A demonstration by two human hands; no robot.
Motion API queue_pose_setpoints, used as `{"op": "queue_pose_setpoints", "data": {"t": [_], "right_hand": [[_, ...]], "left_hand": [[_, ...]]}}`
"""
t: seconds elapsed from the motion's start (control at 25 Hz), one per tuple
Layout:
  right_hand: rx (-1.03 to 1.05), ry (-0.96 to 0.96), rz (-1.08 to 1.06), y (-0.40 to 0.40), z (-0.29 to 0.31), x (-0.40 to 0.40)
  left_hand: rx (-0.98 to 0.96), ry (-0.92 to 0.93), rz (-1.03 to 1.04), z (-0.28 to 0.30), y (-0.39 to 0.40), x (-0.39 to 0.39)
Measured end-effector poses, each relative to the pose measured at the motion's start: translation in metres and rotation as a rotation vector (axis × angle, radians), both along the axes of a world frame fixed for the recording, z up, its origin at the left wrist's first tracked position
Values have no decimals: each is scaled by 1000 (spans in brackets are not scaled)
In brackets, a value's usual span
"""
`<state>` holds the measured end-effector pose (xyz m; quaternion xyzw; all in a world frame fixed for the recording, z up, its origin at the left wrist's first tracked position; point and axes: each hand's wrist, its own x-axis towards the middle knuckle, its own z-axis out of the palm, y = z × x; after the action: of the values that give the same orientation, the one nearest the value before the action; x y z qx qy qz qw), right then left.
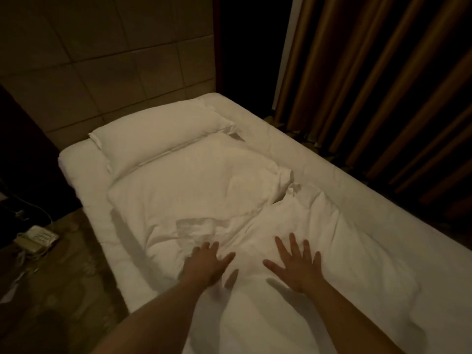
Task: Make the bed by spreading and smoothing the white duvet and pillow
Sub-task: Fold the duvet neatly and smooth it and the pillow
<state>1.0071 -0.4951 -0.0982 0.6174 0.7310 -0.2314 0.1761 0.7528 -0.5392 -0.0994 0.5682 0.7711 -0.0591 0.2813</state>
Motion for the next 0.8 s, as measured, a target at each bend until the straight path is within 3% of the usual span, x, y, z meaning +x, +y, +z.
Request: {"op": "queue_pose_setpoints", "data": {"t": [0.12,0.24,0.36,0.64,0.8], "right_hand": [[92,53,60,22,43,-34],[159,74,211,56,75,-100],[184,91,326,118,79,-177],[136,105,577,333,-15,-430],[106,46,613,407,-84,-485]], "left_hand": [[213,-51,249,35,11,-62],[199,-77,441,52,49,-139],[172,-86,501,47,101,-210],[80,-128,557,-38,256,-364],[-20,-214,548,-93,304,-405]]}}
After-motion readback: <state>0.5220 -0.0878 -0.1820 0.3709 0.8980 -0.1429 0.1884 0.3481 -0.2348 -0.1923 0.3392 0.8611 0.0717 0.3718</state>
